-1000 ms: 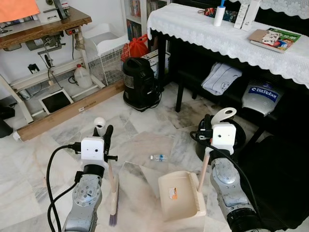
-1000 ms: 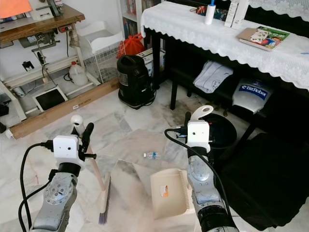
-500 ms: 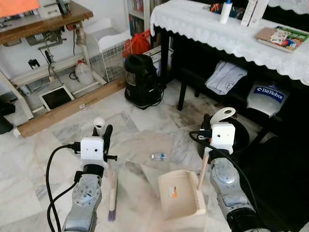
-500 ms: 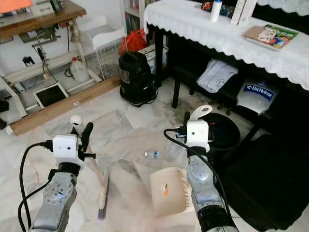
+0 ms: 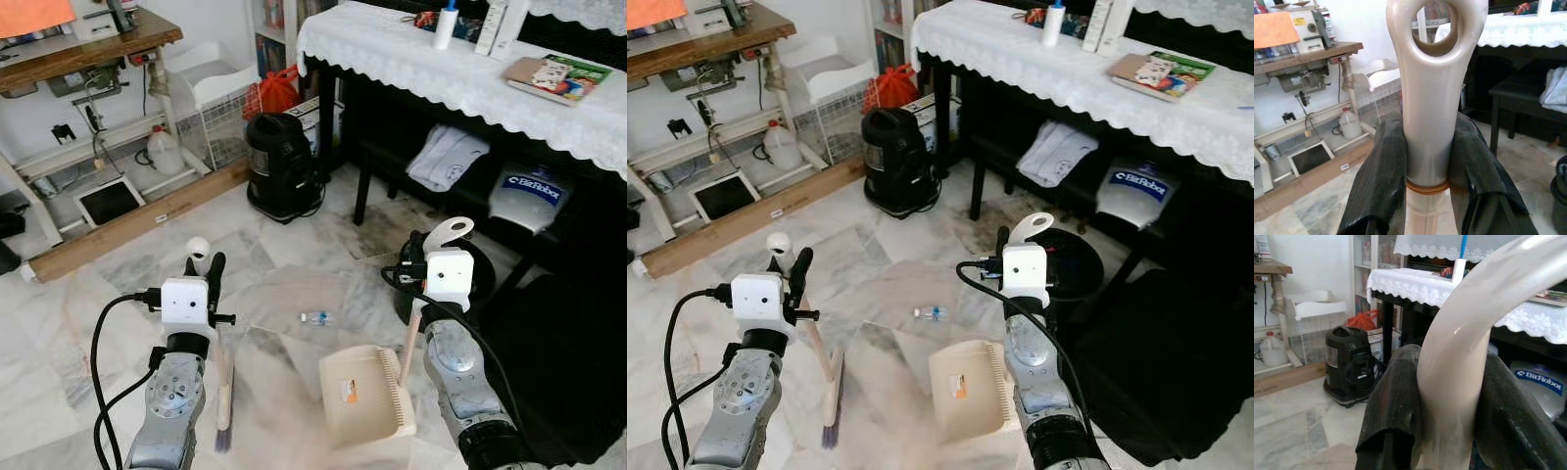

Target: Sweep floor

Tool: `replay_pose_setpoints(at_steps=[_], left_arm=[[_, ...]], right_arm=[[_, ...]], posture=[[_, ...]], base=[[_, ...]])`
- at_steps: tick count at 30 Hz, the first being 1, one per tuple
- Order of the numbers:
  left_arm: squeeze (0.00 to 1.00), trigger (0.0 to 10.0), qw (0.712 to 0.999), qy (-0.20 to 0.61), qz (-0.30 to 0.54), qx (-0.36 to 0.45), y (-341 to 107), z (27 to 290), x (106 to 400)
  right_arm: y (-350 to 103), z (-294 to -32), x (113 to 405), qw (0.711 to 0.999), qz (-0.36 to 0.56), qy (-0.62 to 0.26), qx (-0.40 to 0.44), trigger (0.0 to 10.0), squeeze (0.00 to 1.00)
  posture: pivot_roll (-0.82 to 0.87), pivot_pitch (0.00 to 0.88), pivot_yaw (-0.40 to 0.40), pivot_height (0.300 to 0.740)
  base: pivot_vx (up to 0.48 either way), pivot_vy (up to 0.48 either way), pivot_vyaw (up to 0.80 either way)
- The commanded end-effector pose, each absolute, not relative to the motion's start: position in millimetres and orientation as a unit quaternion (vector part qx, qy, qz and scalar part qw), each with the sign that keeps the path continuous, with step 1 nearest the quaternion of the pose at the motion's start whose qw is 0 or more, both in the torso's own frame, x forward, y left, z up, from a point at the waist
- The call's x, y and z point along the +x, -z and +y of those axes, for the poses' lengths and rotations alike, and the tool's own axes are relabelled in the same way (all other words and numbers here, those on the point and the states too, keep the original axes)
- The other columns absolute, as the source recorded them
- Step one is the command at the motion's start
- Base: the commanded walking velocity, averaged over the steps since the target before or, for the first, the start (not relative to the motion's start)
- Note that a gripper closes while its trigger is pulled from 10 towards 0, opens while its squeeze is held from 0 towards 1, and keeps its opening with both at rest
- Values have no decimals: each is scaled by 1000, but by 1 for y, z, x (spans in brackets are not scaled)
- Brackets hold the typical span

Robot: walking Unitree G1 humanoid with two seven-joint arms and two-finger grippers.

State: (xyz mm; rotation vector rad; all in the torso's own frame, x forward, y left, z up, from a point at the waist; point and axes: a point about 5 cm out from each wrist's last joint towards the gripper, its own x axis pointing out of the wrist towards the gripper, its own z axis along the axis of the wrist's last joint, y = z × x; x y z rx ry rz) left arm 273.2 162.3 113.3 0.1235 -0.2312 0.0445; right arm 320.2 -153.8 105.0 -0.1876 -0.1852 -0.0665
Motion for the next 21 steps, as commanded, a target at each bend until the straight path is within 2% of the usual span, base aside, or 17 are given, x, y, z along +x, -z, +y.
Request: replay_pose_setpoints(at_steps=[1,9,17,21], left_arm=[[0,10000,989,-28,-128,75,-119,166,273],[0,10000,988,-32,-128,80,-119,168,272],[0,10000,988,-34,-130,81,-119,168,272],[0,10000,988,-35,-129,79,-119,168,272]], right_arm=[[-111,-150,322,990,-105,26,-95,10000,0],[-110,-150,322,990,-103,25,-93,10000,0],[-110,-150,322,990,-103,24,-93,10000,0],[-110,-150,322,990,-103,24,-92,10000,0]], posture=[[107,95,17,740],[108,98,16,740],[107,98,16,740],[106,100,15,740]], base=[[0,0,0],[0,0,0],[0,-425,0],[0,-222,0]])
